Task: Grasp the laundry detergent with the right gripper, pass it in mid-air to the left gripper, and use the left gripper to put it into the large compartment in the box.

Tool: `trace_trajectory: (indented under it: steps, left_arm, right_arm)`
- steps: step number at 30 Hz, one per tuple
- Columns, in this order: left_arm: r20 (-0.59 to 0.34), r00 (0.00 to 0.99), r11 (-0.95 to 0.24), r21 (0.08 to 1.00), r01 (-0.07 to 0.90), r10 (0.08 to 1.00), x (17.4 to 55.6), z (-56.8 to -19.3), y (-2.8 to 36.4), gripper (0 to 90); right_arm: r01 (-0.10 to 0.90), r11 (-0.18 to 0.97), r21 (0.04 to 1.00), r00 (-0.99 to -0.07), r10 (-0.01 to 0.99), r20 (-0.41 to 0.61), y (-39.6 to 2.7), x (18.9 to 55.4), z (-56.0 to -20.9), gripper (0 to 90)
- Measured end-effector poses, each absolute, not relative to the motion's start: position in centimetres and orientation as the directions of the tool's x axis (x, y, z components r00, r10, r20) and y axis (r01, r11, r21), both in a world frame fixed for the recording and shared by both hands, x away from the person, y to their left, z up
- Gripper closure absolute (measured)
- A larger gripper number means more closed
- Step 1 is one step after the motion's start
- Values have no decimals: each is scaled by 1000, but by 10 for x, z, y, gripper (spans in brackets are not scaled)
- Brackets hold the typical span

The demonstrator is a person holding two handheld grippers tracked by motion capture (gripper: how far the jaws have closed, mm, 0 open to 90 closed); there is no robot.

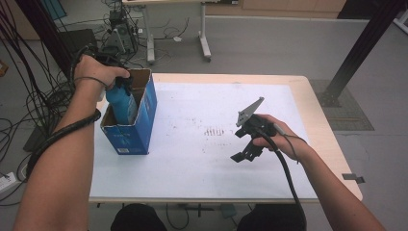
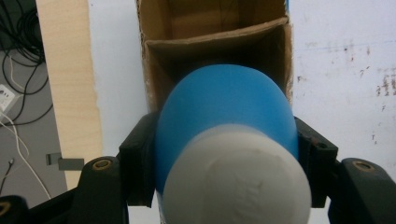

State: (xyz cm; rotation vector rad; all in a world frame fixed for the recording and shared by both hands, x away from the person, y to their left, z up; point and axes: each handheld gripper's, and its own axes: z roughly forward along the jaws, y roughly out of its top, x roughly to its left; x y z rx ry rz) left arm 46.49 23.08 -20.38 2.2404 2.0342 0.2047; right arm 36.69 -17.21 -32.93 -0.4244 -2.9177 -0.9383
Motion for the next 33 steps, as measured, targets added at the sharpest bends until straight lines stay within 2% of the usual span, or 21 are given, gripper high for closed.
trace_trajectory:
  steps: [33]
  left_arm:
    - [39,87,-91,123,988,995,463,-248,224,377]
  right_arm:
    - [273,784,557,-962,237,137,-168,366,-331,46]
